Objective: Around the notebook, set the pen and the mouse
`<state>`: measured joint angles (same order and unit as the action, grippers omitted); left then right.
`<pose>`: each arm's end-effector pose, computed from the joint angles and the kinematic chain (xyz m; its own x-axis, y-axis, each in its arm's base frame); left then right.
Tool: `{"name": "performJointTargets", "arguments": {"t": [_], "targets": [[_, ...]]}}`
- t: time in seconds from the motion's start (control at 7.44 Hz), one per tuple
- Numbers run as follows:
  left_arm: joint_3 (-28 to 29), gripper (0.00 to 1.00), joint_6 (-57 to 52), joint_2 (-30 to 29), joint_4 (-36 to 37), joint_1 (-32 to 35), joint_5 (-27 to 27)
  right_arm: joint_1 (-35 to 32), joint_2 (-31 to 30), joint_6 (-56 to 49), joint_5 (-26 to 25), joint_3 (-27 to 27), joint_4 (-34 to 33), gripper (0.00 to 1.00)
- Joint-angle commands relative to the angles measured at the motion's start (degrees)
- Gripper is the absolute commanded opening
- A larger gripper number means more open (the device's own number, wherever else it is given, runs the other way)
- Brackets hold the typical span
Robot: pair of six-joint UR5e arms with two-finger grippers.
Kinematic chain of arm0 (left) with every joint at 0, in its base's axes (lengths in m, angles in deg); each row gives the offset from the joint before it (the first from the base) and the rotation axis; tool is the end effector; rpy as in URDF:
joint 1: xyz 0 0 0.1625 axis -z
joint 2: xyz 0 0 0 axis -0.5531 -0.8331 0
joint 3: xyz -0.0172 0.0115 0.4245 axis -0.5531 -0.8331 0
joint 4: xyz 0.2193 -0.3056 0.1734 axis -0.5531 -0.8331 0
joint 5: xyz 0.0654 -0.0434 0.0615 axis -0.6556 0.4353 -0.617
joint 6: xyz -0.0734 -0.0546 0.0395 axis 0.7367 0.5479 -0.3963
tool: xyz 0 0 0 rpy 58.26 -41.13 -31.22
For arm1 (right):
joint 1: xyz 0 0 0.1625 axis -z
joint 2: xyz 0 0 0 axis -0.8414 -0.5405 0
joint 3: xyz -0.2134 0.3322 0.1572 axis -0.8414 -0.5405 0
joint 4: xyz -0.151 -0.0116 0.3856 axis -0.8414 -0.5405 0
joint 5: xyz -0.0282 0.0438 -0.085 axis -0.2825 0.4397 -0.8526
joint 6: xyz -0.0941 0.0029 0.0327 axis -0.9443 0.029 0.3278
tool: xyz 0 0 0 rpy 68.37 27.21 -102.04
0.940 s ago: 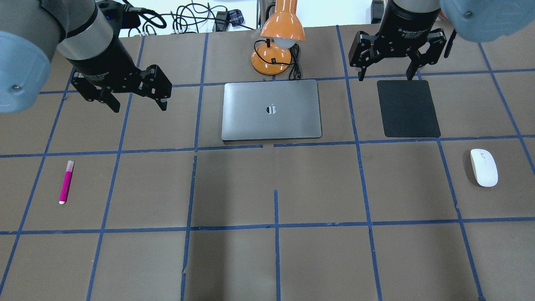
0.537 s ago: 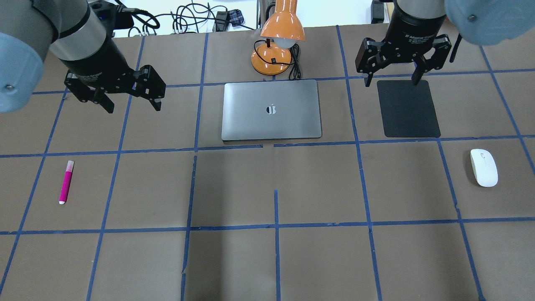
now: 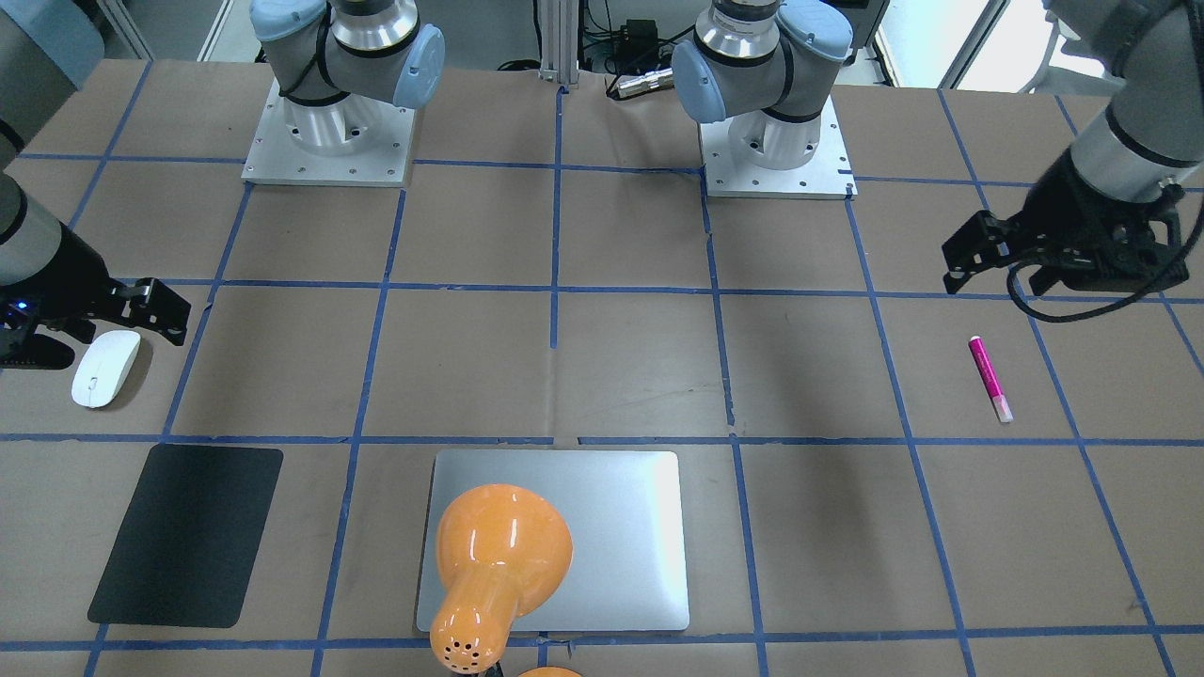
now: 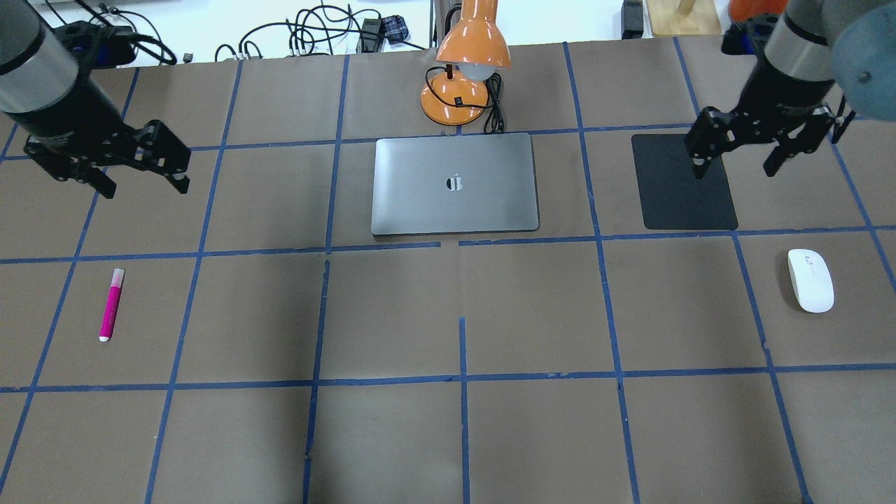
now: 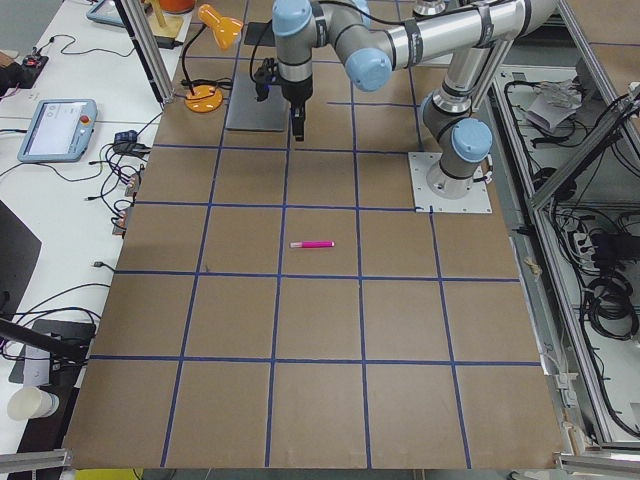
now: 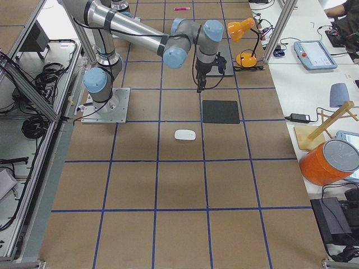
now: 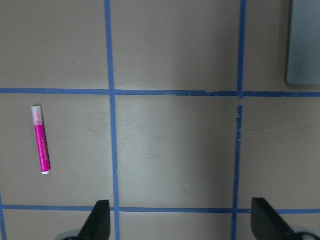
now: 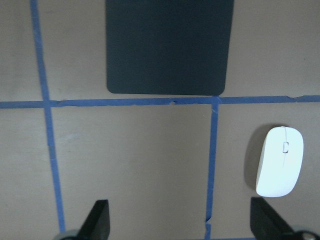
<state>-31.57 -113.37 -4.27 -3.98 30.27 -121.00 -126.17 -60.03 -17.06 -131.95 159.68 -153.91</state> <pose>0.0995 -0.5019 0.4194 -0.9999 0.0134 0.0017 0.0135 0.9994 0.0327 -0.0683 -0.5323 0.3410 -0.9997 0.0078 0.0247 0.0099 0.9961 0.0880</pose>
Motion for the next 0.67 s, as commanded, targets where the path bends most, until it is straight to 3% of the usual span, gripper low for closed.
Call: {"name": "performJointTargets", "arguments": {"t": [0.0, 0.13, 0.27, 0.54], "targets": [[-9.8, 1.00, -12.2, -5.7, 17.9, -11.0, 0.1, 7.7, 5.9, -7.8, -1.6, 9.2, -16.9, 1.00], [-14.9, 1.00, -13.9, -9.1, 28.7, -12.9, 0.1, 9.7, 10.0, -11.5, -1.8, 10.2, -23.1, 1.00], [-17.3, 1.00, -13.9, -12.3, 34.6, -13.1, 0.1, 12.6, 11.0, -13.8, -1.5, 10.6, -25.0, 1.00], [-16.9, 1.00, -14.1, -17.8, 36.1, -13.5, 0.0, 13.2, 11.5, -13.8, -1.8, 11.2, -25.2, 1.00]]}}
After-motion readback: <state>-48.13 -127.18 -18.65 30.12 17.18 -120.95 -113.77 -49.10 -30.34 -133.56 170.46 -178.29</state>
